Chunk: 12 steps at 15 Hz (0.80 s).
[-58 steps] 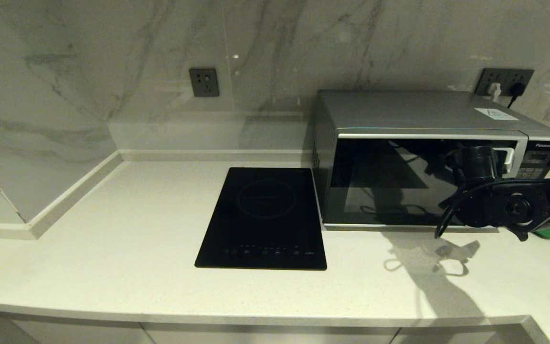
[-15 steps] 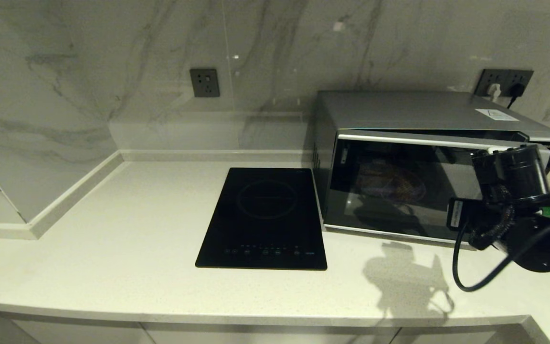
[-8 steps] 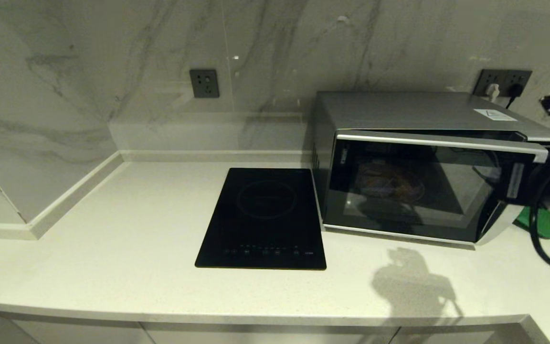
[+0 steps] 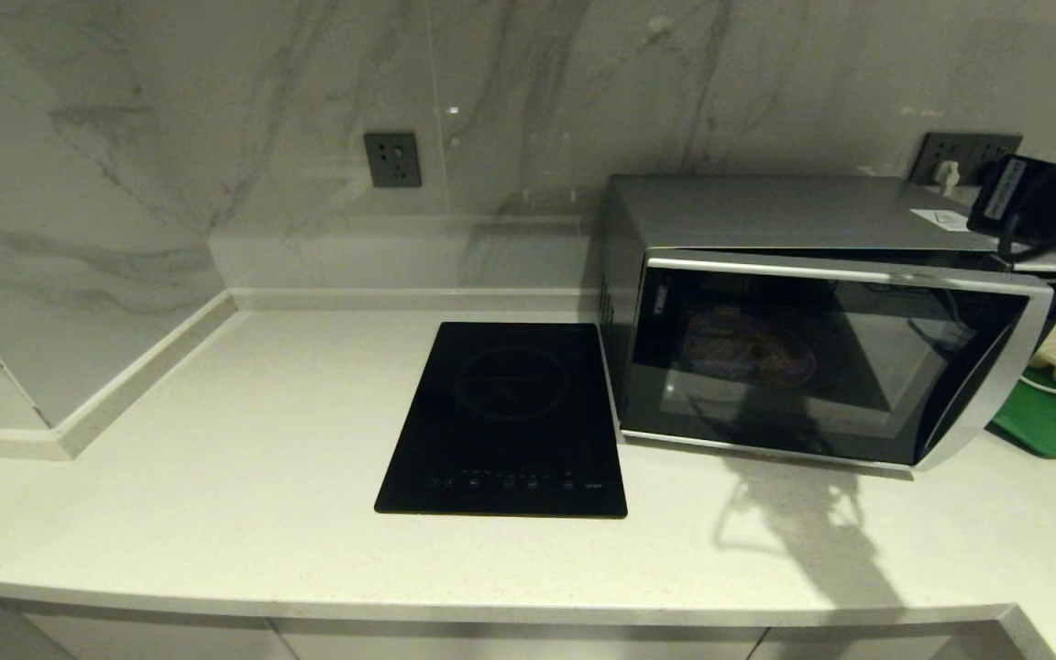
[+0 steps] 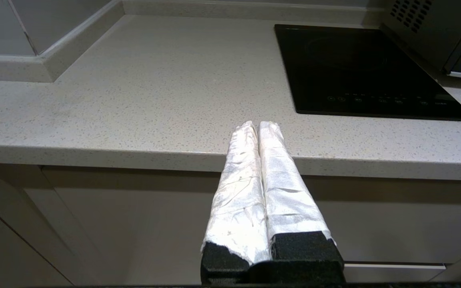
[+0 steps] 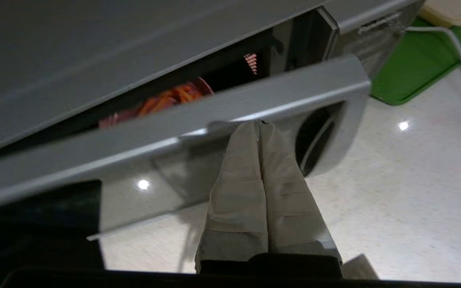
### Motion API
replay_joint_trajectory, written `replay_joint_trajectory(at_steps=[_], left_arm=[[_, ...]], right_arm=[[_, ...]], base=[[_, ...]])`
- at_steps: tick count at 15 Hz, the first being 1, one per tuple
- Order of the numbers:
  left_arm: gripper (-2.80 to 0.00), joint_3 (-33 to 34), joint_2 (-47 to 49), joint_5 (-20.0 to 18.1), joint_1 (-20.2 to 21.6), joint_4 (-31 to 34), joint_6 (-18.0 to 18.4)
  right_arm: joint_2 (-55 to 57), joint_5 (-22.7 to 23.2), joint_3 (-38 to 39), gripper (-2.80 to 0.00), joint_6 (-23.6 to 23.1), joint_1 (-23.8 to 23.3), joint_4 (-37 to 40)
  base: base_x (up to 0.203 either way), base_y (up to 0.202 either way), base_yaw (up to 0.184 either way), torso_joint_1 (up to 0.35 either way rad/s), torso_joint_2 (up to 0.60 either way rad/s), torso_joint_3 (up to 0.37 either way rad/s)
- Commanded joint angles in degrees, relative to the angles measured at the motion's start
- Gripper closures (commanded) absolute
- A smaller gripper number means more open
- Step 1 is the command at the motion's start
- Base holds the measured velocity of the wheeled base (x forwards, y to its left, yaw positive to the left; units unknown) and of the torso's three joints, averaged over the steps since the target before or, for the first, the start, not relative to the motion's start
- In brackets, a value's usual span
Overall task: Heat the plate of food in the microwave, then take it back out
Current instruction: Open the microwave oven
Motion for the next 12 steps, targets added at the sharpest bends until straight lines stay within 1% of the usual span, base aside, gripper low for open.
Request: replay_joint_trajectory(at_steps=[1, 2, 4, 6, 12], left_arm=[[0.0, 0.01, 0.0, 0.02, 0.02, -0.05, -0.03], [0.0, 0.01, 0.0, 0.02, 0.02, -0.05, -0.03], [0.0, 0.01, 0.0, 0.02, 0.02, -0.05, -0.03], [0.0, 0.01, 0.0, 0.02, 0.02, -0.05, -0.03], [0.0, 0.01, 0.0, 0.02, 0.02, -0.05, -0.03]], right_arm=[[8.04, 0.41, -7.56, 0.0, 3.38, -1.45, 3.13], [9.42, 1.45, -9.1, 0.0, 4.86, -2.26, 3.61], [10.97, 5.44, -10.9, 0.0, 8.88, -3.34, 4.98], [13.1, 7.84, -13.3, 0.0, 12.11, -4.56, 6.65], [14.91, 8.97, -14.29, 0.0, 12.6, -4.94, 5.83]], base=[[0.0, 0.0, 0.0, 0.0, 0.0, 0.0], [0.0, 0.0, 0.0, 0.0, 0.0, 0.0], [0.0, 0.0, 0.0, 0.0, 0.0, 0.0], [0.0, 0.0, 0.0, 0.0, 0.0, 0.0], [0.0, 0.0, 0.0, 0.0, 0.0, 0.0]])
